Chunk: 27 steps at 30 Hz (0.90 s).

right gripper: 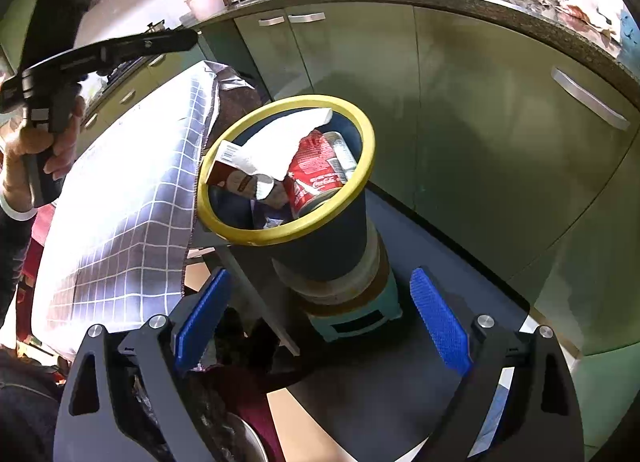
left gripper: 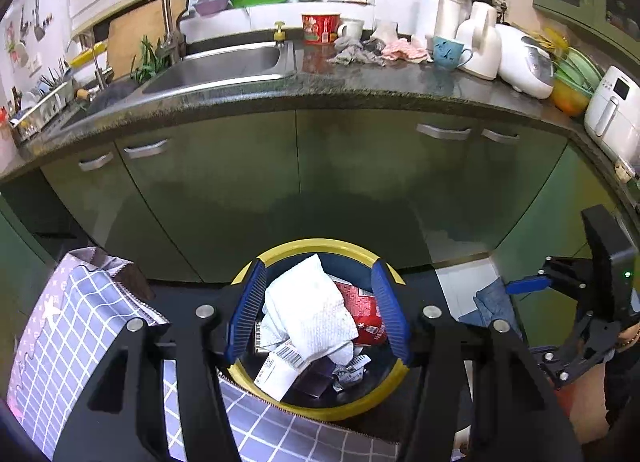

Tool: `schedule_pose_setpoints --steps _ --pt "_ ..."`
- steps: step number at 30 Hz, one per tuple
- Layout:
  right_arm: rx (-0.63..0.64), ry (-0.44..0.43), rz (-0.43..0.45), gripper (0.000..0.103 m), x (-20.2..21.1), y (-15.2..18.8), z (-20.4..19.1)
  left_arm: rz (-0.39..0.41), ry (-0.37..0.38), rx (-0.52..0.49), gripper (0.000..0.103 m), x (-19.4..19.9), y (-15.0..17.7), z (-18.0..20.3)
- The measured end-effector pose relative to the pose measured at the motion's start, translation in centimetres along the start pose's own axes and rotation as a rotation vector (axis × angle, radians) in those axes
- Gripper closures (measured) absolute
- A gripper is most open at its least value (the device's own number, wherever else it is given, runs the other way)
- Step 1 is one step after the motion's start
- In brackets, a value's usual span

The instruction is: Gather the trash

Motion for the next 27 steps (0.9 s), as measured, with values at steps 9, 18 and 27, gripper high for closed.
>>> schedule_pose_setpoints --steps 9,18,27 --pt "0.015 0.006 0.019 0.013 1.1 0.2 -1.0 0.070 -0.074 0.088 0.011 6.9 1.7 -1.0" --pt "0.065 0.000 0.069 0.010 2.5 0.5 -4.6 0.163 -0.340 0.204 0.007 19.9 7.0 -5.2" --pt "0.151 0.013 0.184 0.006 5.0 -0.2 -10.7 0.253 -0.712 0.417 0.007 37.1 16.1 -8.3"
Point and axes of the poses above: each gripper's, at about its wrist camera, not at the fingertips, and x roughly against the way its jaws point, z to its right, y to its underside, the point moved 3 cm from there along -x, roughly the way its jaws point, and after that the axes turned 13 degrees about z, right-handed, at the moved point
